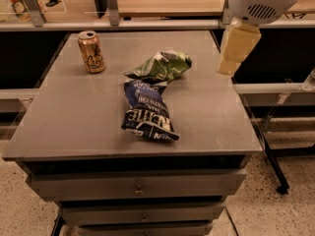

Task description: Move green jalapeno chip bag near orange can

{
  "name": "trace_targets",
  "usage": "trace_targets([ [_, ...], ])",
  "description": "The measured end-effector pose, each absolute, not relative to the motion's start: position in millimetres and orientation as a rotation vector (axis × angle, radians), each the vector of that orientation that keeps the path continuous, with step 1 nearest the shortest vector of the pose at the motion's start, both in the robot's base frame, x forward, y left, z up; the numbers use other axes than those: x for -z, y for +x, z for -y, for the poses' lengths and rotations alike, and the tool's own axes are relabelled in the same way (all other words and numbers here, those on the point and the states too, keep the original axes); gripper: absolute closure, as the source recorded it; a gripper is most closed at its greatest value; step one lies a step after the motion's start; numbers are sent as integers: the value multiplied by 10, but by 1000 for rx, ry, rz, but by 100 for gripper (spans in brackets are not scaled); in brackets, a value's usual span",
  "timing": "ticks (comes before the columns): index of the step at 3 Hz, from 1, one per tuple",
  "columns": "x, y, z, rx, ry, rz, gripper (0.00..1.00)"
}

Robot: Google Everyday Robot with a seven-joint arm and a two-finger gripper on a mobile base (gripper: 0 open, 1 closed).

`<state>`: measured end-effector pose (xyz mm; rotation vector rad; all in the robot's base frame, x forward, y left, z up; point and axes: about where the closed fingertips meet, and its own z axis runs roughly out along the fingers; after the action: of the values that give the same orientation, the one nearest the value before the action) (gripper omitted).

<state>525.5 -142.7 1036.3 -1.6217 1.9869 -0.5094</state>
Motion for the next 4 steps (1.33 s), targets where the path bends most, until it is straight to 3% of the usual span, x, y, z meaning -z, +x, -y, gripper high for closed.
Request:
trace_targets([
  [2,-10360,5261,1413,499,-1616,-1969,0],
  [4,-9667,5489,1187,351,-1748,-1917,0],
])
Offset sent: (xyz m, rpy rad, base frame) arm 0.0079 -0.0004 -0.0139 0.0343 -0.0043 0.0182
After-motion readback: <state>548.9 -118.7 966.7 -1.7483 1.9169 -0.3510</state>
